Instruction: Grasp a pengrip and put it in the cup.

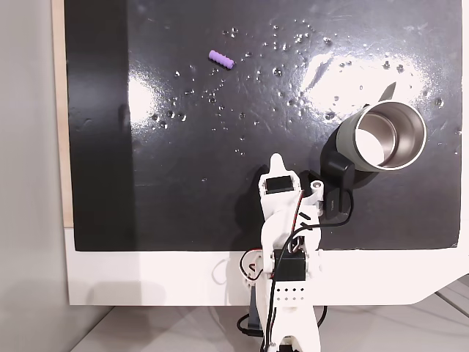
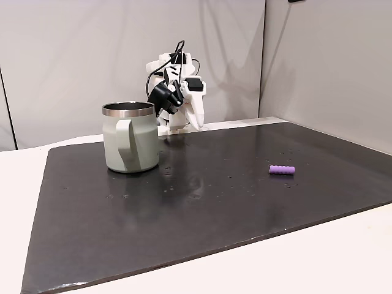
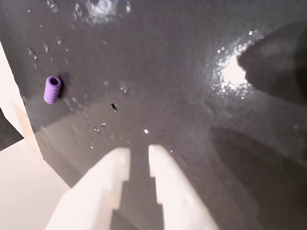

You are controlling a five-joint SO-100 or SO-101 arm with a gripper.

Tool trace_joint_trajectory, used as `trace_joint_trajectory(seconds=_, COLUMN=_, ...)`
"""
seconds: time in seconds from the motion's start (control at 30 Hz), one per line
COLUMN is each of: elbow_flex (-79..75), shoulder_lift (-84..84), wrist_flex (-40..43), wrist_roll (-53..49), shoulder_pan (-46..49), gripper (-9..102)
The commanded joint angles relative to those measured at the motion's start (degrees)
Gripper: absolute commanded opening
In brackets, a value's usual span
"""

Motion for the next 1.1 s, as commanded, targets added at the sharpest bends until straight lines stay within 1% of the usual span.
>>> trace_joint_trajectory(seconds=0.0, elbow_flex=-0.44, shoulder_lift=0.53, wrist_flex=-2.02, wrist_roll=-0.62, shoulder_pan=-0.18, gripper=0)
trace_joint_trajectory(seconds=0.5, elbow_flex=-0.44, shoulder_lift=0.53, wrist_flex=-2.02, wrist_roll=-0.62, shoulder_pan=-0.18, gripper=0)
trace_joint_trajectory(seconds=0.6, elbow_flex=-1.05, shoulder_lift=0.53, wrist_flex=-3.52, wrist_roll=-3.08, shoulder_pan=-0.18, gripper=0)
trace_joint_trajectory(seconds=0.7, elbow_flex=-5.01, shoulder_lift=0.53, wrist_flex=-3.16, wrist_roll=-4.92, shoulder_pan=-0.53, gripper=0)
trace_joint_trajectory(seconds=0.87, elbow_flex=-12.39, shoulder_lift=-1.85, wrist_flex=0.35, wrist_roll=-5.71, shoulder_pan=-4.13, gripper=0)
trace_joint_trajectory(seconds=0.97, elbow_flex=-17.40, shoulder_lift=-5.80, wrist_flex=1.49, wrist_roll=-5.71, shoulder_pan=-6.59, gripper=0)
trace_joint_trajectory(seconds=1.07, elbow_flex=-23.91, shoulder_lift=-13.62, wrist_flex=2.11, wrist_roll=-6.94, shoulder_pan=-8.26, gripper=0)
